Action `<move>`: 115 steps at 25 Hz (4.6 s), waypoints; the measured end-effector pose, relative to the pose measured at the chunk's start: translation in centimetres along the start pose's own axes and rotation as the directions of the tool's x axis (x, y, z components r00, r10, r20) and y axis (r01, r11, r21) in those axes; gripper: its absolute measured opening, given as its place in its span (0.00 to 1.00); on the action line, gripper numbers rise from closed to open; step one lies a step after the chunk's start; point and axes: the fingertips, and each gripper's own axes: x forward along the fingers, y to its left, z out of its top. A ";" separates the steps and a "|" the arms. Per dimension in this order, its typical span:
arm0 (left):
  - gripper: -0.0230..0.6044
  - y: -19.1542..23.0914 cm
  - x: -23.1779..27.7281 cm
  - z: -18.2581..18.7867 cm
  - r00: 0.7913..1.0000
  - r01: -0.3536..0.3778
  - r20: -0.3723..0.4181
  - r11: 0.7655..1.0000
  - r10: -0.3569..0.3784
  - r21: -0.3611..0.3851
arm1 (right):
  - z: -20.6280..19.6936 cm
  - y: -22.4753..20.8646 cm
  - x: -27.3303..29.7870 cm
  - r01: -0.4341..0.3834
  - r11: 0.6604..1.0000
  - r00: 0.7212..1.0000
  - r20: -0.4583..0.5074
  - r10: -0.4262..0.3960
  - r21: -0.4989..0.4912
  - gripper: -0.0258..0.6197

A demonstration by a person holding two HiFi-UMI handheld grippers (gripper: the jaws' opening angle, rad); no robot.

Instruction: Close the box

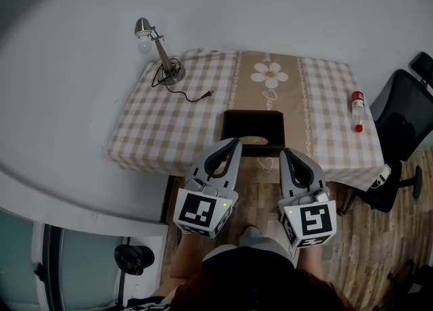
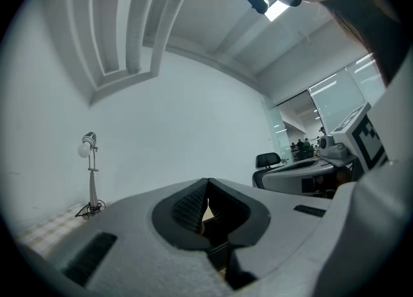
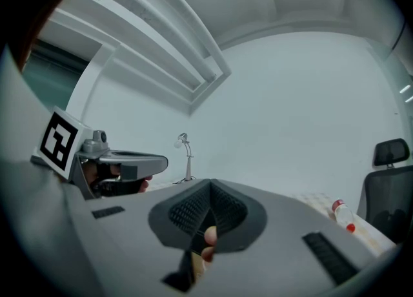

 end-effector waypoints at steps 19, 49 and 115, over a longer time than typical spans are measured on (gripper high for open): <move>0.08 3.7 1.8 -1.9 0.993 -0.104 -0.050 0.994 0.104 -0.014 | -1.7 -2.8 3.0 -0.011 1.000 1.000 -0.029 0.012 0.020 0.07; 0.08 11.7 10.2 -5.3 0.985 -0.135 -0.111 0.991 0.132 -0.018 | -4.5 -10.0 12.8 0.023 1.000 0.995 -0.095 -0.024 -0.015 0.07; 0.08 15.5 14.6 -27.7 0.723 0.143 -0.645 0.967 -0.248 -0.211 | -24.4 -13.3 20.1 -0.273 0.956 0.706 -0.651 0.278 0.112 0.07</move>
